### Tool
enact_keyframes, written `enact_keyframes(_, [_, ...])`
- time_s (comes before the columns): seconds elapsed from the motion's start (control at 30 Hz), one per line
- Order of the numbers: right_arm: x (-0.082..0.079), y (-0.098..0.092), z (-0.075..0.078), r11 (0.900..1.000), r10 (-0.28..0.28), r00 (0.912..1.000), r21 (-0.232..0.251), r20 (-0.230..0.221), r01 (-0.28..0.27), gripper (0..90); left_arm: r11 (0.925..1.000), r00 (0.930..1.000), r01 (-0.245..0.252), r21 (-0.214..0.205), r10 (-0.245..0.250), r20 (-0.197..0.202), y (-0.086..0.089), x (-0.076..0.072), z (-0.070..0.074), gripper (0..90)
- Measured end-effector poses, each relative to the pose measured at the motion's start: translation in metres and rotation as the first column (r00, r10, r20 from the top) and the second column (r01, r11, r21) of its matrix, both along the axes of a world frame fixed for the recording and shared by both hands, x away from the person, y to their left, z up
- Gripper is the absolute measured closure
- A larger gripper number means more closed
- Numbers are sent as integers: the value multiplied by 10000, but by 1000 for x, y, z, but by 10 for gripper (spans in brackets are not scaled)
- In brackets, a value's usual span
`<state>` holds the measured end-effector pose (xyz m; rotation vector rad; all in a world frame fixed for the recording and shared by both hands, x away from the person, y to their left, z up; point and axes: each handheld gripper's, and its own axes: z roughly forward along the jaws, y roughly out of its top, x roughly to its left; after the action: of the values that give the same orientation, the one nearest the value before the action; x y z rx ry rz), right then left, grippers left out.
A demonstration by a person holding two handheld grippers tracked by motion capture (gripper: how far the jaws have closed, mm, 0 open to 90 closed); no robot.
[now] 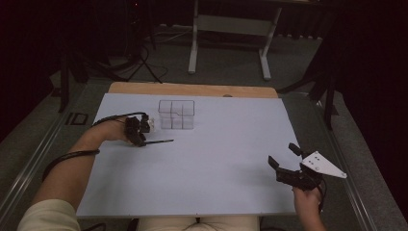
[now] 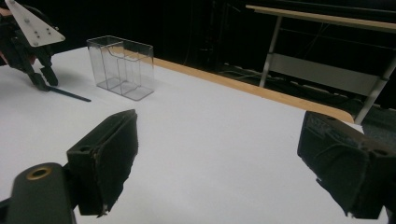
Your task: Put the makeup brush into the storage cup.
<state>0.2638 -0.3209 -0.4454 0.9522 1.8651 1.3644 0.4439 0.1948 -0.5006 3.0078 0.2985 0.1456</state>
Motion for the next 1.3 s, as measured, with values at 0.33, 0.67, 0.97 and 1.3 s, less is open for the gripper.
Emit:
enact_keyframes(0.33, [0, 0, 0, 10000, 24, 10000, -3, -30, -24, 123, 9955, 9969, 772, 555, -761, -207, -8, -1, 0, 844])
enact_keyframes(0.67, [-2, -1, 1, 10000, -31, 10000, 17, 25, 31, 123, 9979, 9975, 640, -51, -641, -301, -10, -9, 21, 847])
enact_keyframes(0.97, [-3, -1, 1, 10000, -59, 10000, 4, 32, 59, 123, 9947, 9956, 904, -481, -915, -206, -21, -27, 47, 848])
enact_keyframes(1.3, [-3, 0, 2, 10000, 19, 10000, 26, 27, -19, 123, 9903, 9917, 1270, -559, -1279, -132, -39, -46, 71, 847])
